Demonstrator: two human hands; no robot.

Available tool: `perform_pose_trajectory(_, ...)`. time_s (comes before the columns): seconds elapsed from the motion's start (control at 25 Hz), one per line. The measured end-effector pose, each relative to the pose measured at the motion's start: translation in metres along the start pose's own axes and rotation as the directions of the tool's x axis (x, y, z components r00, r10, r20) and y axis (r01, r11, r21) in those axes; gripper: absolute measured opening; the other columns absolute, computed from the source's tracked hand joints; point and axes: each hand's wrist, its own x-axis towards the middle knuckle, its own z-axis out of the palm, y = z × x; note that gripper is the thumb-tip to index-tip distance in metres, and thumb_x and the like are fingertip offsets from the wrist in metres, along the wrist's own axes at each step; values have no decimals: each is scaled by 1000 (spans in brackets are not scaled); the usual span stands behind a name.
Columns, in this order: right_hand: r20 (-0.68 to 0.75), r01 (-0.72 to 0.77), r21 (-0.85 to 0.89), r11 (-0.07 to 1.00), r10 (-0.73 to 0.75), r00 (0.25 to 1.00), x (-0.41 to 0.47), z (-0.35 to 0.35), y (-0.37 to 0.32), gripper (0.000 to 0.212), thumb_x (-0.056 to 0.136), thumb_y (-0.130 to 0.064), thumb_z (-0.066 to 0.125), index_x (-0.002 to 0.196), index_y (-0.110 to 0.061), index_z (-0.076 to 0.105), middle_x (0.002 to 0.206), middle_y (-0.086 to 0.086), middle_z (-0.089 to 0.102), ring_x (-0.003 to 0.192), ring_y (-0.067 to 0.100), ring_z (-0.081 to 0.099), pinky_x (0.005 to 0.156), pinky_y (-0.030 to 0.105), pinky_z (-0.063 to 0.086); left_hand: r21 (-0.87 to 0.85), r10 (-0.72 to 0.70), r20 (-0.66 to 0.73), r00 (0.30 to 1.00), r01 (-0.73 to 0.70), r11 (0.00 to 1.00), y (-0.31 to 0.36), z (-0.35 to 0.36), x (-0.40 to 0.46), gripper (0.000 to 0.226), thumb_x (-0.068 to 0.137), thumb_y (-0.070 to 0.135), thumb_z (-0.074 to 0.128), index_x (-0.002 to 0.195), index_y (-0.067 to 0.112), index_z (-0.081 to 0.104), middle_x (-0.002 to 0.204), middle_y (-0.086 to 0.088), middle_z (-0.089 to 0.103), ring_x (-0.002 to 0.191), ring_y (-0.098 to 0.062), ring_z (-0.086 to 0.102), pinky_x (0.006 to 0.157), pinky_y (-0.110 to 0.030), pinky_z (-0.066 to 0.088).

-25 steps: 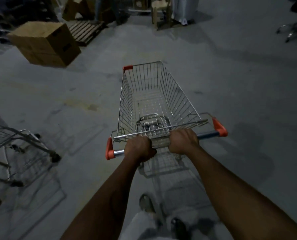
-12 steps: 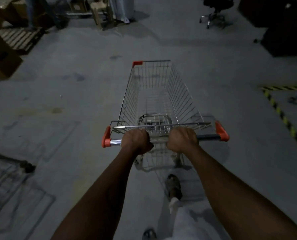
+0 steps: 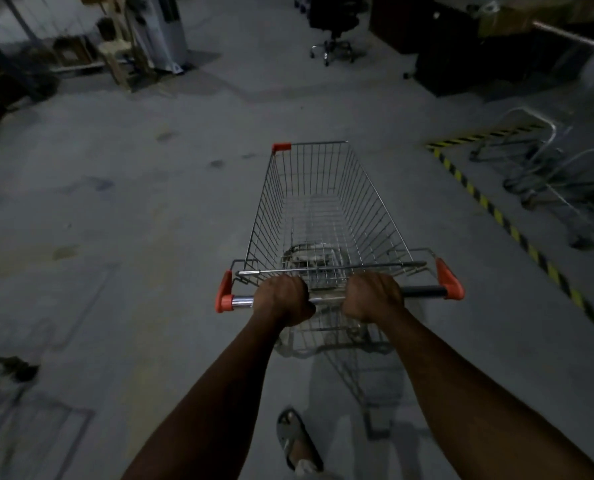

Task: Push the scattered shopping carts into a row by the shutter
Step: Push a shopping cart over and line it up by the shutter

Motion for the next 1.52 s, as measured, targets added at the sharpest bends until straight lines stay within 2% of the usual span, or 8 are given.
perform_pose_trajectory(0.16,-16,-40,50,998,40,999,-85,36,57,10,73,-30,63,73,-20,62,83,3,69,73,24,64,69,33,55,55,87,-31,996,-86,995,80,17,-62,34,79,53,59,84,21,67,71,2,56,69,-21,58,60,-29,39)
perform_pose_trajectory(0.44,-23,-180,96,979,183,983,-239,87,115,23,71,-30,63,89,-18,71,100,7,73,93,29,70,76,35,56,136,263,-56,963,-254,958,179,51,-162,37,77,56,51,86,23,66,83,2,67,77,-22,65,62,-30,36)
perform_pose_trajectory(0.64,29,-314,167,935,313,949,-328,119,115,8,71,-27,61,69,-21,56,95,6,72,88,26,69,75,32,55,88,331,-16,943,-329,940,206,64,-225,30,81,53,60,87,25,66,71,6,56,59,-12,46,55,-27,33)
perform_pose_trajectory(0.72,29,-365,211,907,367,930,-362,134,104,17,72,-28,60,64,-22,46,94,5,71,88,25,68,76,31,53,89,381,12,925,-380,921,208,66,-250,28,83,53,61,88,25,66,69,8,53,61,-11,48,55,-27,34)
perform_pose_trajectory(0.96,11,-488,242,839,501,866,-438,167,69,11,73,-29,62,82,-23,65,98,2,72,94,23,69,79,28,51,156,470,-15,883,-462,873,215,78,-312,33,87,46,59,99,17,69,96,-3,70,87,-25,68,73,-36,53)
perform_pose_trajectory(1.12,0,-539,242,807,556,831,-466,179,64,20,73,-29,61,89,-20,70,103,2,72,99,22,69,83,28,52,165,515,-10,857,-506,846,227,81,-326,33,86,44,60,102,16,69,100,-6,71,94,-28,69,77,-35,52)
perform_pose_trajectory(1.4,-2,-595,285,752,621,784,-475,178,83,16,74,-29,57,86,-21,66,103,1,72,99,23,69,83,30,51,54,676,-209,707,-682,729,249,99,-303,21,45,34,67,51,20,53,48,1,52,41,-27,55,44,-26,38)
perform_pose_trajectory(1.52,16,-614,319,722,644,765,-467,175,108,7,73,-30,59,70,-24,56,95,-2,73,90,19,70,76,26,52,61,677,-207,706,-682,729,279,91,-282,53,36,41,85,41,27,34,41,6,19,30,-12,22,36,-19,16)
